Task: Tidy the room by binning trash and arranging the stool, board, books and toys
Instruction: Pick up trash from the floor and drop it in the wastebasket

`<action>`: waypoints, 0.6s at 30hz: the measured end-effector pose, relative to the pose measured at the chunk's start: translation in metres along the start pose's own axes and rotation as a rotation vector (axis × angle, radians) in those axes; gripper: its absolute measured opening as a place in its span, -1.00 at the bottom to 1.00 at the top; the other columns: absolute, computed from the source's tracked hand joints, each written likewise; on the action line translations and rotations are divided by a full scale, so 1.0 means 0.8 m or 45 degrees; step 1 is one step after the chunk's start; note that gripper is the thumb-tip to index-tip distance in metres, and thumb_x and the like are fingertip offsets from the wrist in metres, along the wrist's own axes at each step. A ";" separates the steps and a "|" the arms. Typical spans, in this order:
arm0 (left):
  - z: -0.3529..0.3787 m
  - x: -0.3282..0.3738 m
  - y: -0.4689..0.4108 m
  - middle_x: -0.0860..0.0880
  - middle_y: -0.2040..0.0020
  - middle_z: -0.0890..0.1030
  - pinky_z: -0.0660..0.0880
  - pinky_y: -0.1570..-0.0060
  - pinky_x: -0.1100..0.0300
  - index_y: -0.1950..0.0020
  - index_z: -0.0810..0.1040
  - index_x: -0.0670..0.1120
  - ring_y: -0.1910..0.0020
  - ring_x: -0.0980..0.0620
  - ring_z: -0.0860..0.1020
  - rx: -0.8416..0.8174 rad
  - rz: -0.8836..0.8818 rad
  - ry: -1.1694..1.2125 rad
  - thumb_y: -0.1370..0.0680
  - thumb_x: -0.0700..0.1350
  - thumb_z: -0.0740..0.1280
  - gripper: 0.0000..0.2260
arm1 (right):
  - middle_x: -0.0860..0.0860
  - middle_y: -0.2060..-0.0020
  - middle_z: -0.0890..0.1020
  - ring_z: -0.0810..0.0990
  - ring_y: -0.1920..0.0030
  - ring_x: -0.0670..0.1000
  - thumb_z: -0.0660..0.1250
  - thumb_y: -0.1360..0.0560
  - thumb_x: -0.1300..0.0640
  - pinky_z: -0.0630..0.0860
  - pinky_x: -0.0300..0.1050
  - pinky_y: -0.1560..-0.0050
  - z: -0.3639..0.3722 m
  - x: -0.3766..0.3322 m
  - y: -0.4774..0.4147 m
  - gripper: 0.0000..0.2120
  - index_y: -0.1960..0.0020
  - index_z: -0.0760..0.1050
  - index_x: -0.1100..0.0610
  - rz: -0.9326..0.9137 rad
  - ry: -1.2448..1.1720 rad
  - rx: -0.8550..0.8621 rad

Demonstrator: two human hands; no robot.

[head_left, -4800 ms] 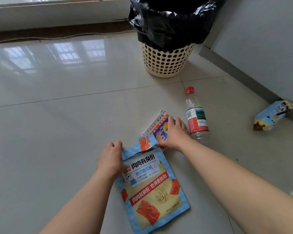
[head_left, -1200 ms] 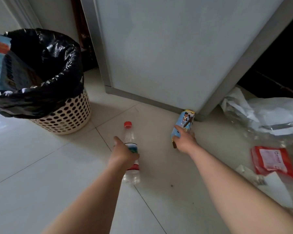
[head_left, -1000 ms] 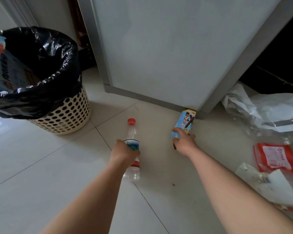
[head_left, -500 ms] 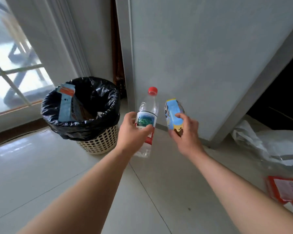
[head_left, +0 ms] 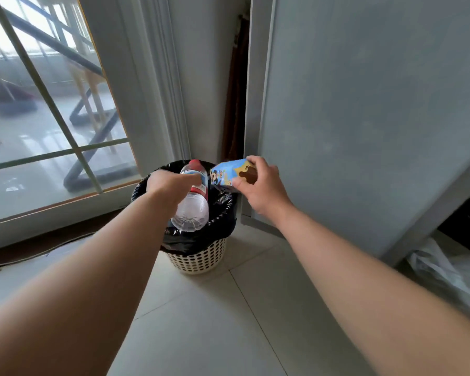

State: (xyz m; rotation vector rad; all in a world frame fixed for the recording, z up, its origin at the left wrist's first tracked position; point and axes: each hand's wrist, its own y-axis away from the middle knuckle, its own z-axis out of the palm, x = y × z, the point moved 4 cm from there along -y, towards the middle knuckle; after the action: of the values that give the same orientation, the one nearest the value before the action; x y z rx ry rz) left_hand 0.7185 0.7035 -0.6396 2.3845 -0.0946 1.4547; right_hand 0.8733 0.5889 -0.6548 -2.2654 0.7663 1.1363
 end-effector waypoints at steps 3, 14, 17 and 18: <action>-0.004 0.002 -0.017 -0.07 0.48 0.49 0.34 0.50 0.29 0.35 0.43 -0.18 0.54 0.03 0.43 0.024 0.054 -0.122 -0.49 -0.09 0.36 -0.73 | 0.13 -0.36 0.17 0.34 -0.36 0.13 0.22 -0.56 -0.06 0.22 -0.10 -0.39 0.037 -0.005 -0.011 -0.37 -0.53 0.07 0.06 0.075 0.238 -0.239; 0.096 0.021 0.047 -0.08 -0.19 0.61 0.47 -0.09 0.13 -0.25 0.55 -0.10 -0.10 -0.11 0.59 -0.029 0.517 -0.207 -0.49 -0.06 0.26 -0.65 | 0.21 -0.44 0.24 0.25 -0.44 0.12 0.15 -0.61 0.06 0.18 -0.14 -0.37 -0.035 0.069 0.045 -0.48 -0.51 0.13 0.18 0.274 0.315 -0.101; 0.155 0.028 0.095 -0.11 -0.20 0.60 0.51 -0.14 0.10 -0.27 0.55 -0.10 -0.09 -0.13 0.60 -0.170 0.554 -0.177 -0.50 -0.09 0.29 -0.65 | 0.22 -0.41 0.25 0.27 -0.44 0.13 0.19 -0.59 0.06 0.21 -0.13 -0.36 -0.095 0.110 0.082 -0.48 -0.50 0.16 0.16 0.351 0.382 -0.033; 0.177 0.029 0.115 -0.10 -0.22 0.59 0.51 -0.14 0.10 -0.26 0.55 -0.09 -0.08 -0.12 0.60 -0.226 0.561 -0.164 -0.50 -0.09 0.29 -0.66 | 0.21 -0.41 0.23 0.27 -0.44 0.14 0.19 -0.59 0.05 0.21 -0.12 -0.37 -0.119 0.124 0.096 -0.48 -0.50 0.17 0.14 0.389 0.394 0.004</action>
State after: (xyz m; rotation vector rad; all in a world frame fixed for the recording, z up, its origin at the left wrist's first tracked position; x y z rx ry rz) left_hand 0.8287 0.5744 -0.6546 2.4017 -0.7904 1.3916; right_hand 0.9238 0.4465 -0.6993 -2.4092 1.2697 0.9155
